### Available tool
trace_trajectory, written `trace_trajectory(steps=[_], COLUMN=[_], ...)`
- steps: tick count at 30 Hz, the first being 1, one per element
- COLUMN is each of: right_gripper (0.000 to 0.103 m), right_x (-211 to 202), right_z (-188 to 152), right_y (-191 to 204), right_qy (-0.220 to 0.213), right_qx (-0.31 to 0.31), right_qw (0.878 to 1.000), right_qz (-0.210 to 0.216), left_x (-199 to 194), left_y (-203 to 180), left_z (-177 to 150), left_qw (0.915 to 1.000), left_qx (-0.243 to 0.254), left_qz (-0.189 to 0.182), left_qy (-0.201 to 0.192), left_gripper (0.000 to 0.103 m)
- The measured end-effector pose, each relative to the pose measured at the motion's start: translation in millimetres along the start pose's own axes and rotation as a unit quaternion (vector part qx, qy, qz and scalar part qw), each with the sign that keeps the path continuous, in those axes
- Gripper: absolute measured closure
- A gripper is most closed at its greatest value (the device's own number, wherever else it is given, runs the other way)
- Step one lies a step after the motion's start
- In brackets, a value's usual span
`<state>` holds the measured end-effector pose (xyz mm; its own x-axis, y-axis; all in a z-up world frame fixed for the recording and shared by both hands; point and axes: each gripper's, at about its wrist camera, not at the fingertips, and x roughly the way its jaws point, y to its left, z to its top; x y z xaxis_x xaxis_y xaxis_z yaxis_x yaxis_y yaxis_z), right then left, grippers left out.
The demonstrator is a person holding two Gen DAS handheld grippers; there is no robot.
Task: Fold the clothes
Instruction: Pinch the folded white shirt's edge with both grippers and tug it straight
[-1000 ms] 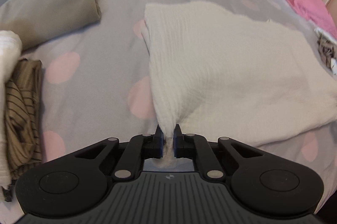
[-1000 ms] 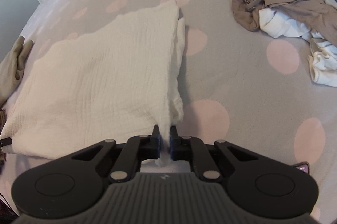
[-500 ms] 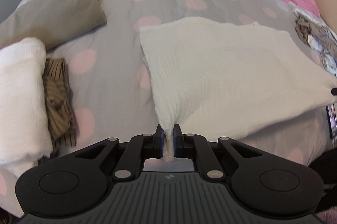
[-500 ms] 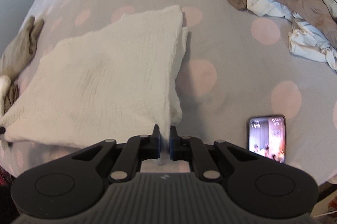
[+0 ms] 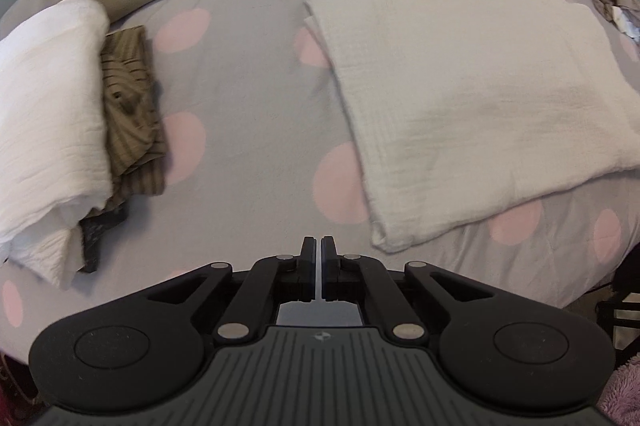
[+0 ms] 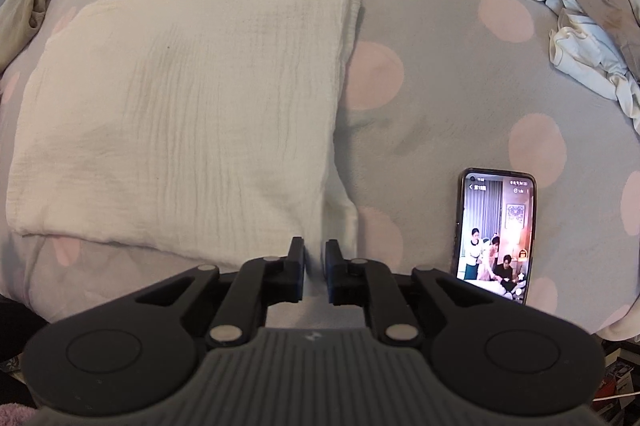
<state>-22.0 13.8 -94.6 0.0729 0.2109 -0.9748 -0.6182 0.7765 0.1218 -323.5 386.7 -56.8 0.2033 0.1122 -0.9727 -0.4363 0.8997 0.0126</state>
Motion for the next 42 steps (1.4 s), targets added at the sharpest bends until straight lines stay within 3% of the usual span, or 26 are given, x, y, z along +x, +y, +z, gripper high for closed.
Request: trace_trajectory(steps=[3,6,9,14,17,19,20,21,22,23,24,28,32,35,42], right_gripper=[0.066,0.060,0.059,0.059,0.059,0.060,0.060,0.067,0.080,0.088,0.092,0.093,0.094,0.094,0.094], right_x=[2.5,2.3,5.6,23.6,24.7,25.5,25.9,26.3,26.6,27.0,27.4,28.9,10.1,-1.8,-12.5], right_z=[1.4,4.7,7.8,4.3,2.8,1.8,1.3,0.8,0.3,-0.2,-0.7,-2.7,-0.6,1.2,-13.8], right_y=[-2.7,-7.8,-14.0,-17.4,-11.7,-7.8,-5.9,-4.0,-2.1,-0.2,1.8,9.4,-1.0,-5.5,5.2], right_qy=[-0.004,-0.019,-0.026,-0.007,-0.008,-0.008,-0.008,-0.008,-0.008,-0.008,-0.008,-0.008,-0.016,-0.006,0.028], right_qx=[0.008,0.021,0.041,0.051,0.042,0.036,0.033,0.029,0.026,0.023,0.020,0.008,0.033,0.041,-0.015], right_qw=[1.000,1.000,0.999,0.999,0.999,0.999,0.999,0.999,0.999,0.999,1.000,1.000,0.998,0.997,0.999], right_qz=[0.000,0.005,0.013,0.016,0.018,0.020,0.020,0.021,0.022,0.022,0.023,0.026,0.043,0.058,0.038], left_x=[3.7,15.6,36.9,75.9,87.1,85.8,84.7,83.2,81.1,79.0,76.0,58.6,24.6,0.4,-18.2], left_y=[-12.1,-23.8,-29.6,-29.7,-39.8,-47.2,-48.4,-49.5,-51.3,-53.1,-55.7,-59.9,-41.8,-32.6,-38.0], left_z=[2.5,6.4,11.6,14.9,11.0,11.5,11.1,10.4,9.4,8.5,7.5,5.4,10.1,12.6,-8.5], left_qw=[0.9996,0.9989,0.9992,0.9964,0.9975,0.9986,0.9986,0.9986,0.9986,0.9986,0.9985,0.9991,0.9982,0.9982,0.9948], left_qx=[0.014,0.029,0.023,-0.032,-0.027,-0.012,-0.015,-0.018,-0.019,-0.020,-0.017,-0.002,-0.011,0.014,0.078], left_qz=[-0.020,-0.033,-0.032,-0.072,-0.057,-0.047,-0.047,-0.048,-0.049,-0.049,-0.051,-0.043,-0.058,-0.058,-0.050], left_qy=[-0.014,-0.016,-0.004,0.031,0.030,0.022,0.017,0.012,0.006,0.001,-0.004,0.003,-0.004,-0.004,0.044], left_gripper=[0.070,0.059,0.059,0.059,0.058,0.060,0.067,0.075,0.080,0.092,0.096,0.097,0.097,0.097,0.098])
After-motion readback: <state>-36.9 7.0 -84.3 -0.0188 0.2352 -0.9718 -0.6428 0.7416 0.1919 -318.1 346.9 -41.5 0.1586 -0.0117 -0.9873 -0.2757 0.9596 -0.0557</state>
